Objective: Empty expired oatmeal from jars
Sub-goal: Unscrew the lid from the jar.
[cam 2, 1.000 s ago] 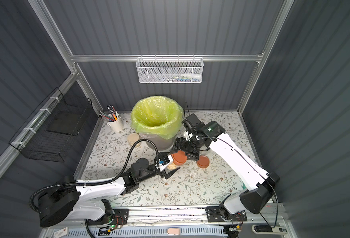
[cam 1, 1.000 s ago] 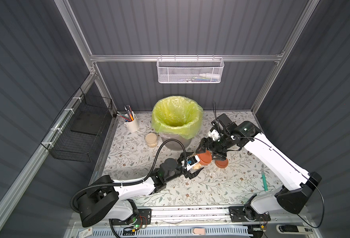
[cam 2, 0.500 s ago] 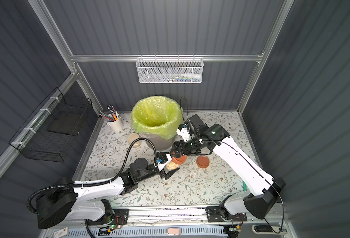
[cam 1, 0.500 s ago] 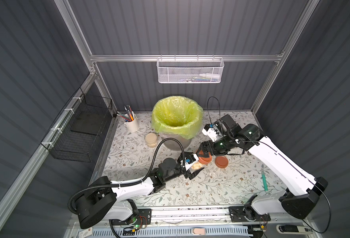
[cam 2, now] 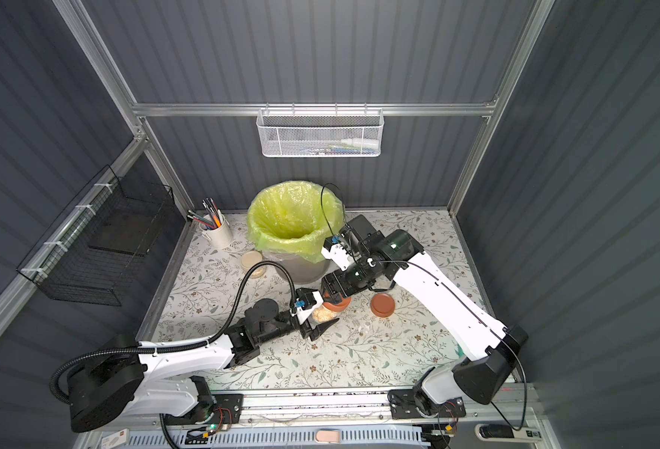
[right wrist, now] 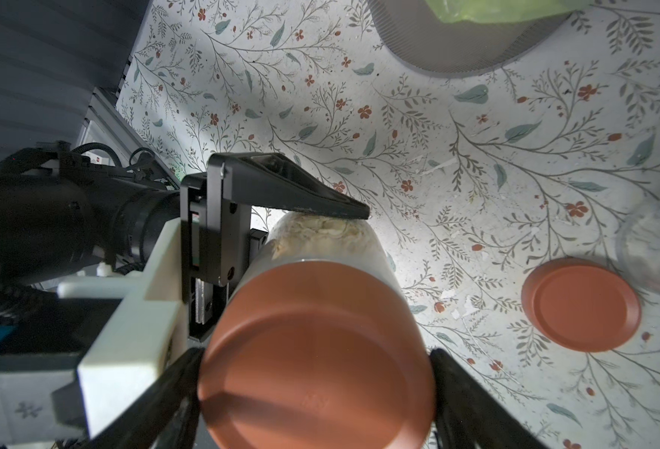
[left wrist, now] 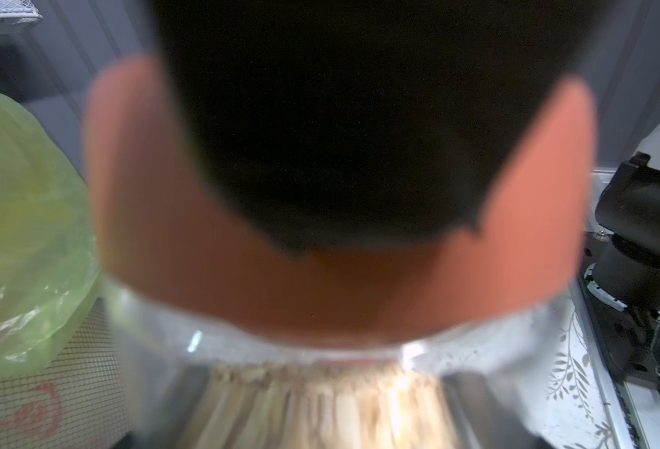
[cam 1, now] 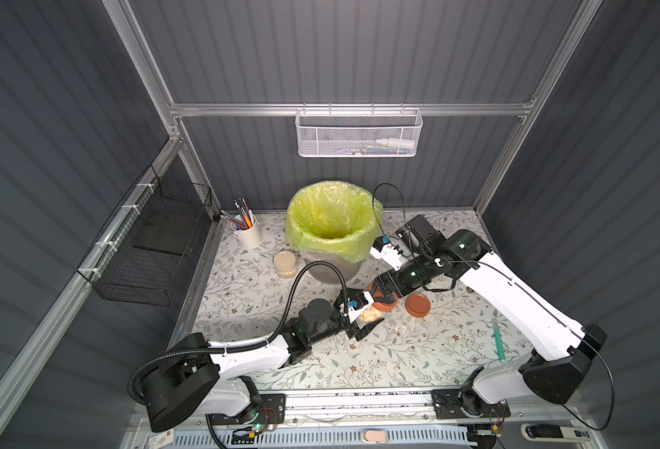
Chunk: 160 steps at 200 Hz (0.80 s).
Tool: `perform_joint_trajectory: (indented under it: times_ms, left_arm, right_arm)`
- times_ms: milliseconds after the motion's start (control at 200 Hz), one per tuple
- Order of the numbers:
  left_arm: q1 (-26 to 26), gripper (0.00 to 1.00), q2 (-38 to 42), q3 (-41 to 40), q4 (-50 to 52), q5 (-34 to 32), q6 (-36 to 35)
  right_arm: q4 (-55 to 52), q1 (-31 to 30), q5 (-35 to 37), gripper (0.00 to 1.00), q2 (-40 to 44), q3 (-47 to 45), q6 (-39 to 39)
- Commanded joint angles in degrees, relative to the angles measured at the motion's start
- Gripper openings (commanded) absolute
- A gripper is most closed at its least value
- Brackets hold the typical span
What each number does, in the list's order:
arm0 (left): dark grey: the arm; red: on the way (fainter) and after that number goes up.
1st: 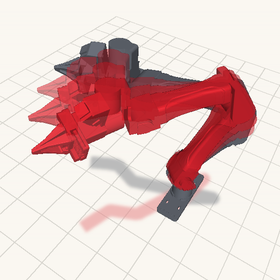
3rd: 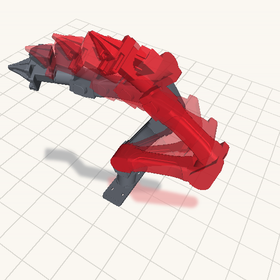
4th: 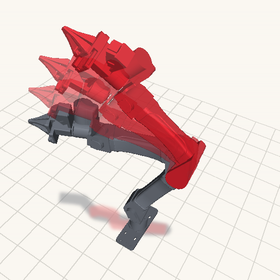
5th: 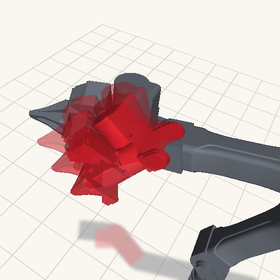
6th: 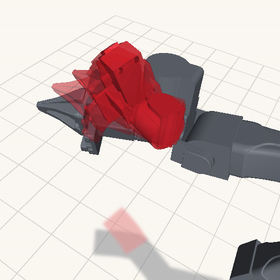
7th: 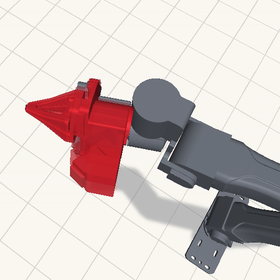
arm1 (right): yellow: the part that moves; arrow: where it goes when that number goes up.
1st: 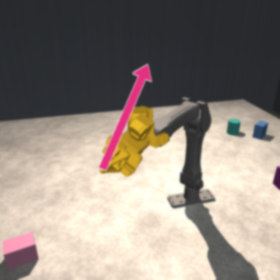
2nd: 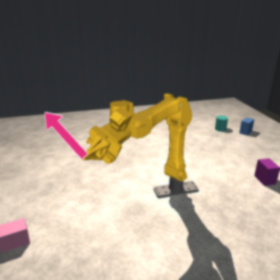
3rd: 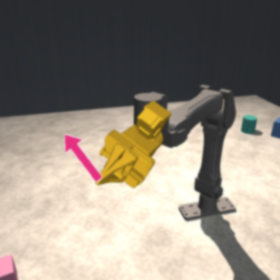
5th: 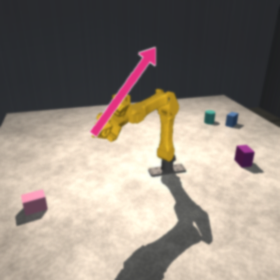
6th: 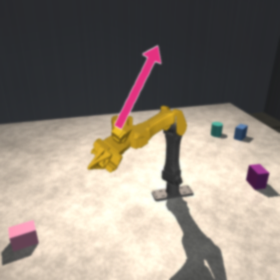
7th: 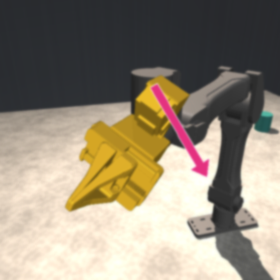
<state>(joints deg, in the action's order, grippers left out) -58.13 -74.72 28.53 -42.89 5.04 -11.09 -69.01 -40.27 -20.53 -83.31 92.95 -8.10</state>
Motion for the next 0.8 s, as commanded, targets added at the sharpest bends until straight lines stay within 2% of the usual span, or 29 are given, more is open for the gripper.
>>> perform_joint_trajectory:
  times_ms: [0,255,640,795]
  left_arm:
    - [-0.4,0.17,3.4,2.2,-10.1,2.3,0.6]
    - [-0.4,0.16,4.8,2.0,-11.1,2.6,1.7]
    - [-0.4,0.16,4.9,2.1,-12.5,3.9,3.7]
    - [-0.4,0.16,4.8,2.3,-13.0,4.4,4.3]
  right_arm:
    - [-1.1,-3.5,-2.2,0.70,-1.2,0.0,4.8]
    - [-2.3,-4.2,-0.7,0.73,-0.3,-0.9,9.8]
    - [-0.2,-4.3,-5.0,0.79,2.4,-3.0,14.7]
    - [-0.9,-4.3,-4.3,0.82,2.2,-3.2,15.9]
